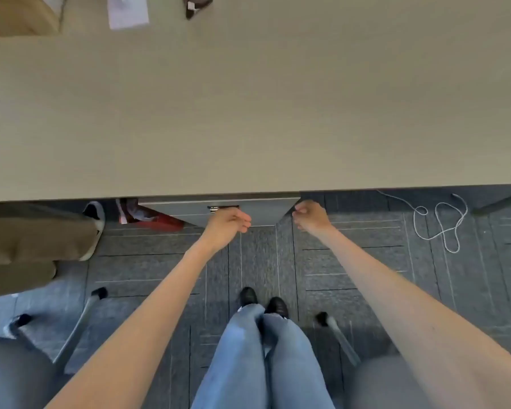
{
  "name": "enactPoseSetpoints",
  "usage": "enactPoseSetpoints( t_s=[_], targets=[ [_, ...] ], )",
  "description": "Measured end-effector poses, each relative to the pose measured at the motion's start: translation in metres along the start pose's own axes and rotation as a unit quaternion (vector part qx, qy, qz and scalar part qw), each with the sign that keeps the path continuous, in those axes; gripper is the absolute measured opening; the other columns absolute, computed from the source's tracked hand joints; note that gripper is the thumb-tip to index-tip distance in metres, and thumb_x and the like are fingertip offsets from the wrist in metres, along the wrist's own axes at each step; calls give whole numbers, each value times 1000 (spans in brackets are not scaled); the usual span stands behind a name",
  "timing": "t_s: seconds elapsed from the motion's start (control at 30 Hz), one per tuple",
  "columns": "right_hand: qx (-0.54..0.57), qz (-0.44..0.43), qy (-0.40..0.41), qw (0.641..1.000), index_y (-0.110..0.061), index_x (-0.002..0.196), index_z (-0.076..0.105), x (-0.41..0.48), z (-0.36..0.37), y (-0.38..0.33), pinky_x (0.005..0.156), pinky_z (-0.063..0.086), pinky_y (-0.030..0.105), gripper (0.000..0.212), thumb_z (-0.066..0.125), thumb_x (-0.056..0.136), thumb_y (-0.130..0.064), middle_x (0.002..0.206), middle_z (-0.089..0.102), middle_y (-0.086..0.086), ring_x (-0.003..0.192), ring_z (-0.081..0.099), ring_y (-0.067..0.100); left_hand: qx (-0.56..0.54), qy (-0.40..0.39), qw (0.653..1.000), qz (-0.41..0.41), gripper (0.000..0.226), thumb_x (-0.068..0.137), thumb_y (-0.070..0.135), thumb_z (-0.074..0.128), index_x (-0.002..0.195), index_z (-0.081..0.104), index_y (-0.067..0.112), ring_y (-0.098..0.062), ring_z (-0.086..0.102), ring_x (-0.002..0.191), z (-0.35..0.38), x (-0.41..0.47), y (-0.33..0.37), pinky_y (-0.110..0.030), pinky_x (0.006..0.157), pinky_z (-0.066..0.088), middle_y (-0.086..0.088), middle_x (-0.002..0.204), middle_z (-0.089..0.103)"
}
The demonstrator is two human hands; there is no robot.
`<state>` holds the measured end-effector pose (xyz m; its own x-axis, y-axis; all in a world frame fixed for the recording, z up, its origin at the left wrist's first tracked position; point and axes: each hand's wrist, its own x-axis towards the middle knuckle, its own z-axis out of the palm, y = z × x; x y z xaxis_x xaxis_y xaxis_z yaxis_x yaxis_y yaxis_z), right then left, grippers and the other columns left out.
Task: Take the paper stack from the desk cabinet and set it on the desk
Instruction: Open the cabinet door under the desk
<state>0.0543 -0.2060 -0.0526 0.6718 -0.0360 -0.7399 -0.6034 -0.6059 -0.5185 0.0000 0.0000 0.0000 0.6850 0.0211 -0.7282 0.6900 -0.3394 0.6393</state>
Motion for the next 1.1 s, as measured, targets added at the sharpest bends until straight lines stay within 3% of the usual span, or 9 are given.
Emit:
enactPoseSetpoints(
  t_s=[0.13, 0.23, 0.33, 0.5, 0.57, 0.63, 0.83, 1.0, 1.1],
  targets=[
    [-13, 1, 0, 1000, -1, 119, 57, 40, 25, 13, 84, 50, 33, 35, 58, 85, -7, 115, 65, 13, 107, 62, 28, 4, 4, 1000, -22, 22, 98, 8, 43, 105, 63, 12, -13, 63, 94, 6, 31, -37, -27, 92, 45, -4, 107, 67],
    [12, -5, -47, 999, -9, 131, 49, 74, 45, 35, 82, 46, 28, 54, 62, 79, -5, 122, 62, 10, 114, 58, 27, 1, 12, 1000, -14, 23, 98, 8, 42, 107, 63, 11, -14, 63, 97, 11, 47, -61, -27, 92, 45, -5, 111, 67],
    [45, -11, -61, 997, -10, 135, 46, 87, 51, 42, 96, 47, 36, 60, 61, 78, 2, 125, 61, 13, 119, 56, 28, -6, 31, 999, -8, 24, 98, 7, 42, 111, 63, 8, -16, 64, 99, 13, 56, -71, -28, 93, 46, -5, 111, 67],
    [21, -36, -37, 998, 19, 121, 45, 90, 55, 53, 102, 37, 62, 41, 52, 80, 14, 127, 54, 36, 125, 45, 49, -5, 54, 999, -1, 24, 97, 8, 44, 114, 63, 9, -18, 64, 105, 23, 69, -81, -33, 100, 47, -6, 113, 68],
    [28, -33, -55, 998, 14, 129, 42, 94, 55, 59, 109, 36, 54, 47, 54, 83, 13, 138, 50, 27, 134, 41, 40, -7, 61, 998, -2, 25, 97, 7, 45, 114, 63, 10, -18, 63, 108, 29, 70, -87, -35, 103, 46, -7, 115, 68],
    [41, -31, -73, 996, -4, 138, 39, 100, 56, 65, 108, 37, 42, 61, 60, 83, 8, 145, 45, 11, 140, 36, 25, -10, 61, 998, -7, 26, 96, 7, 45, 114, 63, 12, -18, 62, 110, 34, 70, -96, -37, 105, 44, -6, 116, 68],
    [33, -55, -24, 998, -6, 127, 49, 108, 63, 87, 89, 48, 31, 47, 56, 84, 10, 131, 57, 11, 129, 48, 23, -33, 75, 997, -15, 26, 97, 8, 44, 117, 61, 12, -18, 62, 112, 49, 63, -125, -40, 106, 44, -8, 117, 66],
    [-143, -103, -4, 984, -12, 109, 63, 78, 85, 117, 74, 48, 30, 22, 64, 87, -17, 102, 69, 6, 95, 65, 22, -71, 88, 993, -44, 28, 96, 19, 51, 122, 57, 11, -20, 58, 118, 59, 52, -146, -41, 106, 44, -7, 123, 63],
    [-271, -153, 32, 950, -14, 106, 60, 59, 100, 130, 72, 53, 37, 18, 58, 90, -22, 103, 67, 8, 91, 67, 29, -120, 105, 984, -76, 51, 94, 33, 56, 137, 44, 9, -20, 53, 124, 62, 49, -158, -41, 109, 41, -7, 135, 54]
  ],
)
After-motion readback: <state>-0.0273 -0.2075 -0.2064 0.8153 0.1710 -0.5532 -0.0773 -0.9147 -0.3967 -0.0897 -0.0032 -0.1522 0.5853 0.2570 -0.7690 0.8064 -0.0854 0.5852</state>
